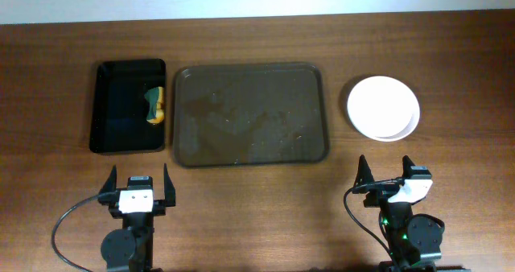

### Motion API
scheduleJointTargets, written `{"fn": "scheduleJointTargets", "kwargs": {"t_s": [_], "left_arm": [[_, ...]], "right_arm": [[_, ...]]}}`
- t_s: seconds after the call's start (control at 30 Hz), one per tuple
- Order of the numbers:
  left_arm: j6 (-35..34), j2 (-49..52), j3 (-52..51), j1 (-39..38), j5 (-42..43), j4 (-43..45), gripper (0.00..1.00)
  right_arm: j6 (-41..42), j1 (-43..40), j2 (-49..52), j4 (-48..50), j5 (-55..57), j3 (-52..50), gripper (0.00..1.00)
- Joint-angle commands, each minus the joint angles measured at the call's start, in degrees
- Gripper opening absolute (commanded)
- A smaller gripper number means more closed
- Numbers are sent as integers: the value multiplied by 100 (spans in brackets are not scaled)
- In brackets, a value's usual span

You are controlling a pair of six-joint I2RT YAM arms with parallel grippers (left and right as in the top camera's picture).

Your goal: Clean dirty plates on tray and stack at the side

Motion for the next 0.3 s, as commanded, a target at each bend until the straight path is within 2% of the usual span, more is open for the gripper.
{"fn": "scheduleJointTargets", "kwargs": {"t_s": [0.0,0.27], "left_arm": [[111,-57,-46,-31,-2,-2,99],[111,-57,-46,-31,-2,-2,99]], "right_arm": [[37,46,-28,-24,52,-42,98],[37,46,-28,-24,52,-42,98]]}}
